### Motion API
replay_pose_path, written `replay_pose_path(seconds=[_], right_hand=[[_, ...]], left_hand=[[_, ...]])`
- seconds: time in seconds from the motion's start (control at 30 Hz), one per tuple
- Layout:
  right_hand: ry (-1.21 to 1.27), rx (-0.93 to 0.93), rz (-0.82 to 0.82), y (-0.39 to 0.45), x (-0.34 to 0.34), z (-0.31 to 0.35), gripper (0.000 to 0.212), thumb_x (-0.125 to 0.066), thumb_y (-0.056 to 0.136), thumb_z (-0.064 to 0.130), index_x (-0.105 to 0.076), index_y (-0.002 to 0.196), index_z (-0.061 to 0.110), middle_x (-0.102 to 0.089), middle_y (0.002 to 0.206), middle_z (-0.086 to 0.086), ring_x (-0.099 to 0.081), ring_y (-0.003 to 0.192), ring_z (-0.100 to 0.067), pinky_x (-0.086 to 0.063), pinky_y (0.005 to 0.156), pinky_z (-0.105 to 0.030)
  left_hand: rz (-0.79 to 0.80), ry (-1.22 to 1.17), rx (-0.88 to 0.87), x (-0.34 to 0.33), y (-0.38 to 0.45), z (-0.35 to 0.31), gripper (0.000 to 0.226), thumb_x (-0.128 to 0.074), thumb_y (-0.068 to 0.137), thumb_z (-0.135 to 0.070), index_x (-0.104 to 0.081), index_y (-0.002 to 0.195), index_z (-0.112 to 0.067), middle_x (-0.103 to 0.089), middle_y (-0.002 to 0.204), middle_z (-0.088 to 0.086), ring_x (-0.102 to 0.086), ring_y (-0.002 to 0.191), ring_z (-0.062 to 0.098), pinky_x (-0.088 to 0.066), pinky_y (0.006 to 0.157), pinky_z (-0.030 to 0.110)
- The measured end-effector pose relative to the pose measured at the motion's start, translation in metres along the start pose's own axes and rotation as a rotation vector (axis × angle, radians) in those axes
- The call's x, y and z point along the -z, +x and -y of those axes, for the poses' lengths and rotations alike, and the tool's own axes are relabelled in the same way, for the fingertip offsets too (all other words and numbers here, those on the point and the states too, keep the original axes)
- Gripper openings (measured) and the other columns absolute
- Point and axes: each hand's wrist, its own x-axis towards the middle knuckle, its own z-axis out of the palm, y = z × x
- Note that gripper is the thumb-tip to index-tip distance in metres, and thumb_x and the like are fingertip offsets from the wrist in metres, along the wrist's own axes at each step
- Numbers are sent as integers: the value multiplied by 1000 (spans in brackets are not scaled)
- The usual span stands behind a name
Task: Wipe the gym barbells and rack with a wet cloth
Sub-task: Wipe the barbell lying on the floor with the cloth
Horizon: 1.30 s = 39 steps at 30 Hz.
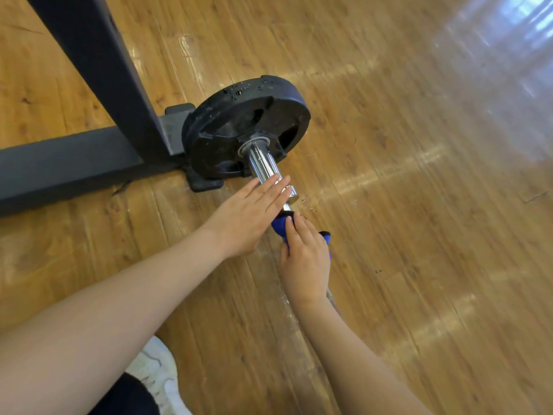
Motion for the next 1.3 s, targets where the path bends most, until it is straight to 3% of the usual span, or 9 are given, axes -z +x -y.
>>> replay_pose_path(seconds=[0.17, 0.33, 0.53, 0.7, 0.87, 1.1, 1.3], right_hand=[[-48, 245, -43, -17, 13, -18, 33, -73, 63, -13, -74, 93, 2, -70, 107, -12, -66, 102, -30, -56, 77, -43], [-13, 33, -31, -15, 11, -9, 46, -77, 58, -15, -71, 103, -4, -66, 113, -20, -66, 101, -34, -57, 75, -48], [-105, 128, 38, -16, 12, -12, 51, -81, 55, -13, -71, 103, -1, -66, 114, -18, -66, 102, -33, -56, 77, -44], [-44, 25, 10, -7, 14, -6, 46, -79, 57, -13, -71, 101, -4, -68, 109, -20, -67, 97, -33, -58, 71, -43], [-72, 88, 63, 15, -4, 4, 46, -71, 66, -14, -68, 110, -3, -63, 120, -19, -61, 111, -35, -53, 86, -48], [-63, 46, 9, -16, 17, -6, 46, -79, 52, -14, -73, 96, 0, -68, 109, -18, -68, 96, -31, -58, 72, -42], [-64, 32, 65, 19, -2, 8, 39, -69, 60, -17, -69, 97, -5, -66, 109, -21, -65, 98, -35, -56, 74, -45]], left_hand=[[8, 31, -38, -3, 3, 6, 81, -36, 97, -28, 31, 133, -1, 33, 143, 16, 16, 144, 29, 3, 116, 40], [17, 35, -60, -6, 6, 9, 84, -37, 96, -27, 35, 130, -1, 37, 139, 15, 17, 143, 29, 6, 116, 40], [37, 53, -51, -3, 4, 7, 84, -36, 96, -31, 34, 130, 0, 37, 139, 16, 18, 143, 29, 3, 117, 41], [36, 18, -57, -2, 7, 7, 82, -35, 95, -29, 33, 131, -2, 37, 139, 13, 18, 144, 27, 2, 118, 40], [20, 15, -69, -5, 4, 11, 74, -31, 98, -26, 30, 133, -3, 35, 140, 13, 17, 144, 27, 1, 118, 40], [13, 4, -26, -5, 3, 19, 84, -37, 94, -29, 32, 131, -2, 32, 147, 15, 18, 143, 28, 6, 116, 38], [84, 26, 74, -1, 2, 33, 82, -38, 93, -27, 21, 144, -2, 21, 155, 15, 17, 144, 27, 6, 116, 37]])
